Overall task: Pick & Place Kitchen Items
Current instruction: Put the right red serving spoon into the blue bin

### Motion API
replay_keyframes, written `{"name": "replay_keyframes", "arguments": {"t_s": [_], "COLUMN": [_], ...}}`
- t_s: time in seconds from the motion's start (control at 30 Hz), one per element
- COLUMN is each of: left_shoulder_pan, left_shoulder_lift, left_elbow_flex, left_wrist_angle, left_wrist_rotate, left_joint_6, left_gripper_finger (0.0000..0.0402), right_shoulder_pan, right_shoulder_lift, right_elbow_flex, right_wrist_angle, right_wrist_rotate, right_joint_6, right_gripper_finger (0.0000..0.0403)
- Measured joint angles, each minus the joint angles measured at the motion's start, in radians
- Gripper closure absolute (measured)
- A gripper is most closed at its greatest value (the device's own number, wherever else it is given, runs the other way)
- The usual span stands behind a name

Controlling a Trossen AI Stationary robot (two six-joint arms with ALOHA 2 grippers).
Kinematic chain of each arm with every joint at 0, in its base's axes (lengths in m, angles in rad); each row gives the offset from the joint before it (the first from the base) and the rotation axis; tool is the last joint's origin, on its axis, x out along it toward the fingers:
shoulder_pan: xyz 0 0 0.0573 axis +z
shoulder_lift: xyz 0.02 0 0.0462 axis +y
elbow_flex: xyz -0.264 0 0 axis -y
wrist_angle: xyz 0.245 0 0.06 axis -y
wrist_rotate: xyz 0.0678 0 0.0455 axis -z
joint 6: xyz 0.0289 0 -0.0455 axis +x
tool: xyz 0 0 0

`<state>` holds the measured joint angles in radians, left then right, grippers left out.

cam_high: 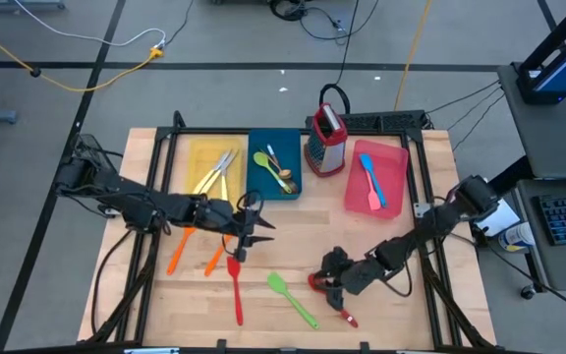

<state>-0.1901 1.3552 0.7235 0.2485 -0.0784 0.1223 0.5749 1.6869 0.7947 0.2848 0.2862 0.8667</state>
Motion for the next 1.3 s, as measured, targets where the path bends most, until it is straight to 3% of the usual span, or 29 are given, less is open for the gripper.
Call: {"name": "replay_keyframes", "arguments": {"t_s": [0.5,0.87,1.07,1.3], "left_shoulder_pan": [-0.002,-0.002,-0.002,-0.002], "left_shoulder_lift": [0.000,0.000,0.000,0.000], "left_elbow_flex": [0.000,0.000,0.000,0.000], "left_wrist_angle": [0.003,0.003,0.003,0.002], "left_wrist_rotate": [0.000,-0.001,-0.001,-0.001], "left_joint_6": [0.000,0.000,0.000,0.000], "left_gripper_finger": [0.0261,0.0261,0.0261,0.0261], "right_shoulder_pan": [0.140,0.144,0.134,0.116], "right_shoulder_lift": [0.031,0.153,0.180,0.206], "right_elbow_flex": [0.001,0.005,0.004,0.003], "right_wrist_angle": [-0.161,-0.034,-0.040,-0.027], "right_wrist_rotate": [-0.002,0.066,0.188,0.218], "right_joint_6": [0.217,0.051,-0.129,-0.120], "right_gripper_finger": [0.0257,0.0260,0.0297,0.0365]}}
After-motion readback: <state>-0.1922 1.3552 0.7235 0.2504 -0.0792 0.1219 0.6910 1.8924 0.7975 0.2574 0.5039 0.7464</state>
